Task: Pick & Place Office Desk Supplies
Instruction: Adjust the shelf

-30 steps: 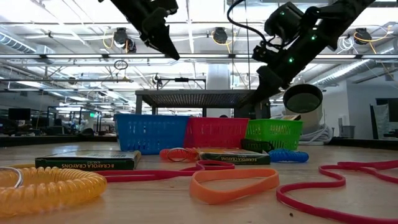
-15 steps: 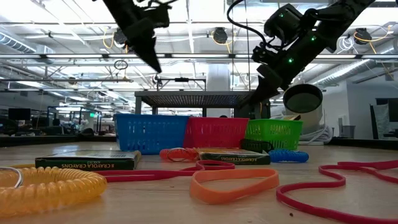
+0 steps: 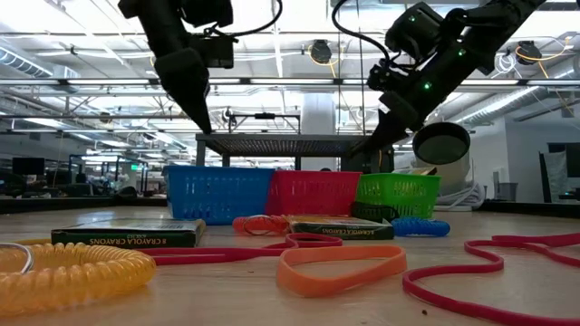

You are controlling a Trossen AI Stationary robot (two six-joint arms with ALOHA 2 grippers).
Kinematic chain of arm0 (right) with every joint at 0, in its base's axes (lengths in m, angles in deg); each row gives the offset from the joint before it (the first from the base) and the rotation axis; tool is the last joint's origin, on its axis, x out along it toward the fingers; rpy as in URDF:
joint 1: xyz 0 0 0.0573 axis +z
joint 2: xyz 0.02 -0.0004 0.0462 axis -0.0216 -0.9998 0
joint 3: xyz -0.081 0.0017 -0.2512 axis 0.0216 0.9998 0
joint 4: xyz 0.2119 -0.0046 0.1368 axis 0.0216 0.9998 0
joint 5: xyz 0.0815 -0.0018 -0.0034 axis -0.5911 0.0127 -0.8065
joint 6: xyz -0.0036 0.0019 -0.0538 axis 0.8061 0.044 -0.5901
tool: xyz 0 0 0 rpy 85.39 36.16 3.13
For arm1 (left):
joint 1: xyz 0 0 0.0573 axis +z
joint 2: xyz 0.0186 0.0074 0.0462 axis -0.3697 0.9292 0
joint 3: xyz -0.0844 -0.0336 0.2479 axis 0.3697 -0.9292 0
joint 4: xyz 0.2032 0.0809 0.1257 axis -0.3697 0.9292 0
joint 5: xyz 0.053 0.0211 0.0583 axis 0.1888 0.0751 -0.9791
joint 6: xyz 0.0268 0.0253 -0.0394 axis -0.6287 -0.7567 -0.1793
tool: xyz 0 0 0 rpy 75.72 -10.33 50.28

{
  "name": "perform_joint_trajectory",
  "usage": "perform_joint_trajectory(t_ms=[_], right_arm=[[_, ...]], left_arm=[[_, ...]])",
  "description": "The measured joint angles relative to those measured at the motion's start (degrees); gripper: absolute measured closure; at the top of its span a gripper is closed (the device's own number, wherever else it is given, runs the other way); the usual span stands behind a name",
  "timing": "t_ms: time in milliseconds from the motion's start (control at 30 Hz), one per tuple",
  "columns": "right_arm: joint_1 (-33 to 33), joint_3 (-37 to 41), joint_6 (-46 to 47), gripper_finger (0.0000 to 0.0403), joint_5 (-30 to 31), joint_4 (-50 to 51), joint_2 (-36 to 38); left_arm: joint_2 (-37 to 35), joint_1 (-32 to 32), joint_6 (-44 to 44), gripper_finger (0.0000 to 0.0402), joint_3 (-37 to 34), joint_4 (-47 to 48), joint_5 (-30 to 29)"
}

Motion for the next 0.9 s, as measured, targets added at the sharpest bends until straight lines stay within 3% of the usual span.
perform_joint_trajectory(t_ms=[167,533,900], right_arm=[[1.14,0.00,0.74,0.0403,-3.73,2.62,0.00],[1.39,0.00,3.34,0.0403,-12.81,8.79,0.00],[1.43,0.00,8.28,0.0403,-19.29,10.47,0.00]], left_arm=[[0.00,-0.02,0.45,0.0399,-0.64,-0.01,0.40],[0.00,-1.94,2.50,0.0399,-7.47,-7.26,8.57],[0.45,-2.71,3.05,0.0399,-10.49,-14.54,8.58]])
